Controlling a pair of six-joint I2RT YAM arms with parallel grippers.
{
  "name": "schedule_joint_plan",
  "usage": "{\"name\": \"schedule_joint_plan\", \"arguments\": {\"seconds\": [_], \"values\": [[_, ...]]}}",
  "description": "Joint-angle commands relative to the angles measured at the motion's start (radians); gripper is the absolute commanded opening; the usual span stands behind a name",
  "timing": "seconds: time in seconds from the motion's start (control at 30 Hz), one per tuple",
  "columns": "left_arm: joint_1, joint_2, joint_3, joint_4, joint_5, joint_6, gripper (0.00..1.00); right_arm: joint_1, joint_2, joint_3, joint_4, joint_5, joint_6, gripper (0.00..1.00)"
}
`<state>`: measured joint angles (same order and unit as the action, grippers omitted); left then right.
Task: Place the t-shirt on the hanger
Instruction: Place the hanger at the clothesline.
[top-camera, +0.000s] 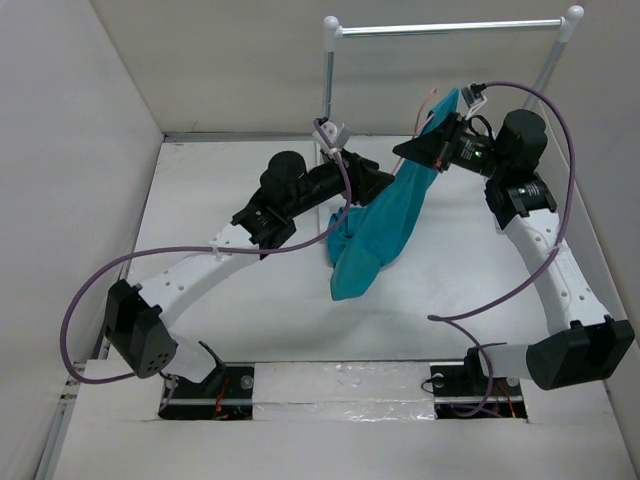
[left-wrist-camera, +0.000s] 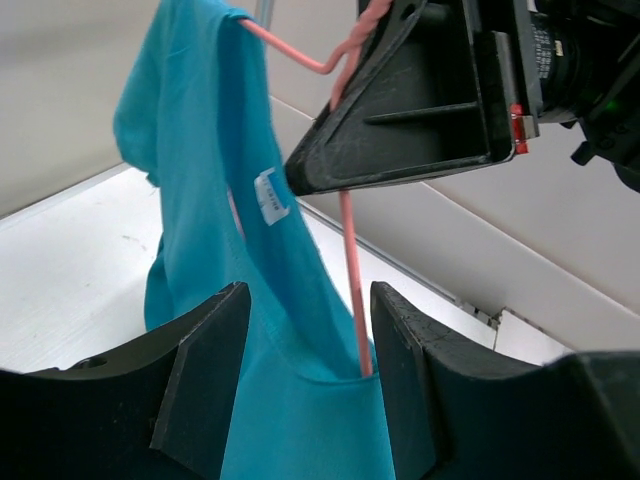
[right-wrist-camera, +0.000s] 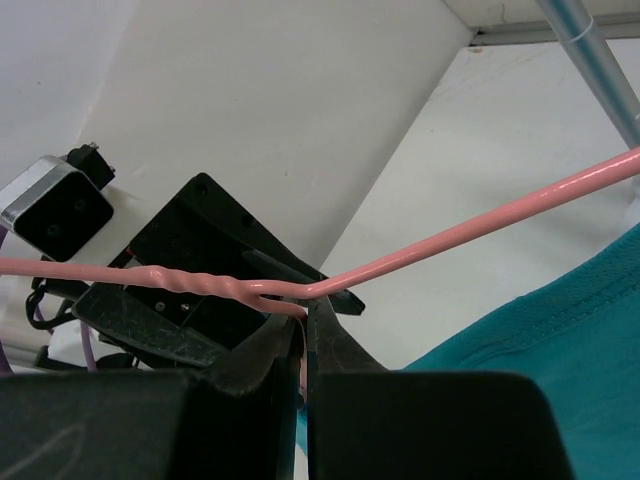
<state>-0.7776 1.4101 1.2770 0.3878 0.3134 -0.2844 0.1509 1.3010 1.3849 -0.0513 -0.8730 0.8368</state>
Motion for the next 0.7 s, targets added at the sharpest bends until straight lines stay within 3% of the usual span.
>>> {"name": "schedule_joint_plan", "arguments": {"seconds": [0.0, 0.13, 0.23, 0.27, 0.37, 0.67], "values": [[-0.002, 0.016, 0.077, 0.042, 0.084, 0.016, 0.48, -0.004, -0.006, 0.063, 0.107, -0.027, 0.03, 0.0], [-0.044, 0.064, 0.119, 0.028, 0.055, 0.049, 0.44, -0.004, 0.014, 0.071, 0.126, -0.038, 0.039, 0.0], [-0.1, 0.102, 0.176, -0.016, -0.019, 0.089, 0.24, -0.013, 0.037, 0.074, 0.151, -0.043, 0.05, 0.0], [-0.1, 0.11, 0.183, -0.018, -0.033, 0.096, 0.14, -0.013, 0.043, 0.072, 0.159, -0.044, 0.059, 0.0], [-0.1, 0.131, 0.202, 0.009, -0.048, 0.054, 0.0, -0.033, 0.072, 0.089, 0.16, -0.032, 0.059, 0.0], [-0.1, 0.176, 0.268, 0.079, -0.109, -0.024, 0.0, -0.024, 0.15, 0.241, 0.024, 0.149, -0.028, 0.0]]}}
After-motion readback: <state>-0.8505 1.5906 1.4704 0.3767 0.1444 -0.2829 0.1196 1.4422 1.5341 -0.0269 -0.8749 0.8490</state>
